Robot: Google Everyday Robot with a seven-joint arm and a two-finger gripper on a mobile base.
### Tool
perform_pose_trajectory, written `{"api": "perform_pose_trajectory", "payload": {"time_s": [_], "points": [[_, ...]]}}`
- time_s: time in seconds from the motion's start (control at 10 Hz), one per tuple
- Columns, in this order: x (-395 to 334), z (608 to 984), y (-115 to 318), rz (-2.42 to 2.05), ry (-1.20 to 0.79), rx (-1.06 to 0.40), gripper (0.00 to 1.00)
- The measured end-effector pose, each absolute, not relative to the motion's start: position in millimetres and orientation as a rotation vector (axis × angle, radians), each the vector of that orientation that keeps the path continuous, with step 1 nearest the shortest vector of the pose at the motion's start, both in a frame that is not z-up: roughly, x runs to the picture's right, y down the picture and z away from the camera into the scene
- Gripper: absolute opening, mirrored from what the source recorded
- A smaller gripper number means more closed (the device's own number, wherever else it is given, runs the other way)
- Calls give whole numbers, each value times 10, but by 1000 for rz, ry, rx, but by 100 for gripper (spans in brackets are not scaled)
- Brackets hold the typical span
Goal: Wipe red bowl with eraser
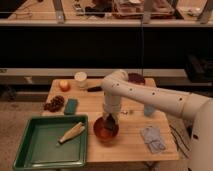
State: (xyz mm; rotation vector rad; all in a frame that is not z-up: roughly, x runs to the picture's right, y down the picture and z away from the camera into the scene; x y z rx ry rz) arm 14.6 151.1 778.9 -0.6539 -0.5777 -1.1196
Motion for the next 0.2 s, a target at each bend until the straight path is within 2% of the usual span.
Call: {"api": "perform_pose_trajectory", "payload": {"time_s": [0.2], "points": [[-196, 7811, 1485, -1158, -600, -644, 0]]}}
